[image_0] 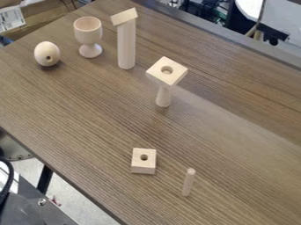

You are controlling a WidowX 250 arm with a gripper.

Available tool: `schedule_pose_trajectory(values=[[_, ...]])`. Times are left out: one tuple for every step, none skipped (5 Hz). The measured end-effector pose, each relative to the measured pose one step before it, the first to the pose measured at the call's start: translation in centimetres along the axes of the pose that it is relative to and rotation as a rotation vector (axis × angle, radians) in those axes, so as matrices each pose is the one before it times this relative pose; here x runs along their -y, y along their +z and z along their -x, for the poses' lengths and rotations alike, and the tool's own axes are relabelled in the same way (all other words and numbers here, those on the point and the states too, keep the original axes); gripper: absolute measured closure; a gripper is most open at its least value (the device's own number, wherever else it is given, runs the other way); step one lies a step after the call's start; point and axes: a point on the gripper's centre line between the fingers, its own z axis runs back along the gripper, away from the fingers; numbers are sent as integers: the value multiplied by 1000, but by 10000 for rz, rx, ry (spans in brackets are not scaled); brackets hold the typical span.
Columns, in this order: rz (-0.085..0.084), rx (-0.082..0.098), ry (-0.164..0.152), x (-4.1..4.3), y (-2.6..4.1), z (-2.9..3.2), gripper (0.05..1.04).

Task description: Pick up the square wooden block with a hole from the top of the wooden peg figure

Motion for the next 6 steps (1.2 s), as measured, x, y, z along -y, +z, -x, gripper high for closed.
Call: schedule_pose_trajectory(values=[[12, -429, -18, 78, -1362, 534, 84], [-211, -96, -866, 315, -565, 1229, 84], [-132, -15, -547, 570, -161, 1452, 84], [-134, -272, 52, -68, -859, 1231, 84], [-436, -62, 506, -207, -912, 555, 84], [-520, -421, 586, 184, -1359, 155, 84]])
